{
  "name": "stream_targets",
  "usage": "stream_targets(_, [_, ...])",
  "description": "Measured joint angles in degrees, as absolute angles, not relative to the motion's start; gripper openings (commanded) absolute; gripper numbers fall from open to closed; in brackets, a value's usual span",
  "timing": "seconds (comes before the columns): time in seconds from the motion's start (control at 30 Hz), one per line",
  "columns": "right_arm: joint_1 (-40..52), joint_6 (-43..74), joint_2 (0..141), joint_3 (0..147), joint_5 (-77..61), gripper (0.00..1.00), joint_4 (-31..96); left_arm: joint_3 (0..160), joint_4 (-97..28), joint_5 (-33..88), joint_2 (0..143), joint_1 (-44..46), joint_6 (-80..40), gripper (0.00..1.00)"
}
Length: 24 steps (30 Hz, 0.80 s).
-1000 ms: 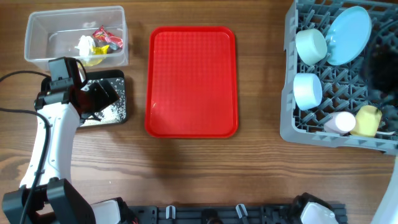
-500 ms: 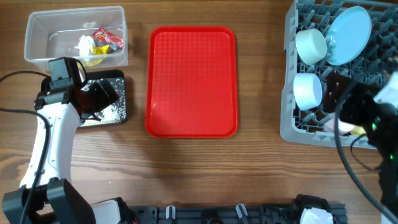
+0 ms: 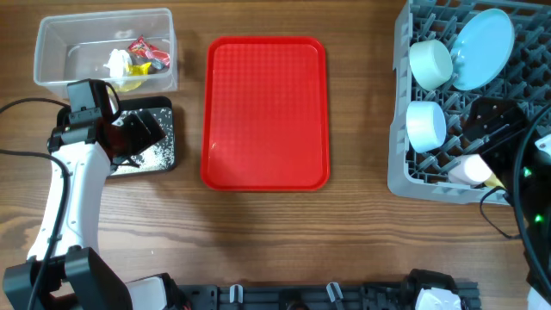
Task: Sort waste into correct bins and load items into the dishwasher rack
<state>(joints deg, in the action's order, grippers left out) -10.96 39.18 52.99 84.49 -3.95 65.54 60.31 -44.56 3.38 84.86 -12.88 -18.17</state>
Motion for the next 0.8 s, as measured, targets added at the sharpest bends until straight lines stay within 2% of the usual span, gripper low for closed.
stream_targets(0.2, [-7.09, 40.88, 50.59, 78.81, 1.28, 1.0, 62.81, 60.31, -44.56, 3.36, 84.86, -12.88, -18.17, 1.0])
stream_targets(0.3, [-2.94, 40.95, 44.95, 70.41, 4.12, 1.0, 57.49, 60.31, -44.56, 3.36, 84.86, -12.88, -18.17, 1.0])
stream_targets(0.43, [-1.69, 40.42, 36.53, 58.57, 4.51, 1.0, 45.89, 60.31, -44.56, 3.4, 84.86, -12.88, -18.17, 1.0])
stream_targets(0.63, [-1.54, 37.63, 24.73, 33.63, 1.91, 1.0, 19.94, 60.29, -44.58, 3.4, 84.86, -12.86, -18.17, 1.0])
stream_targets(0.8, [1.08, 37.67, 16.95, 17.63, 1.08, 1.0, 8.97, 60.29, -44.58, 3.38, 84.86, -12.86, -18.17, 1.0])
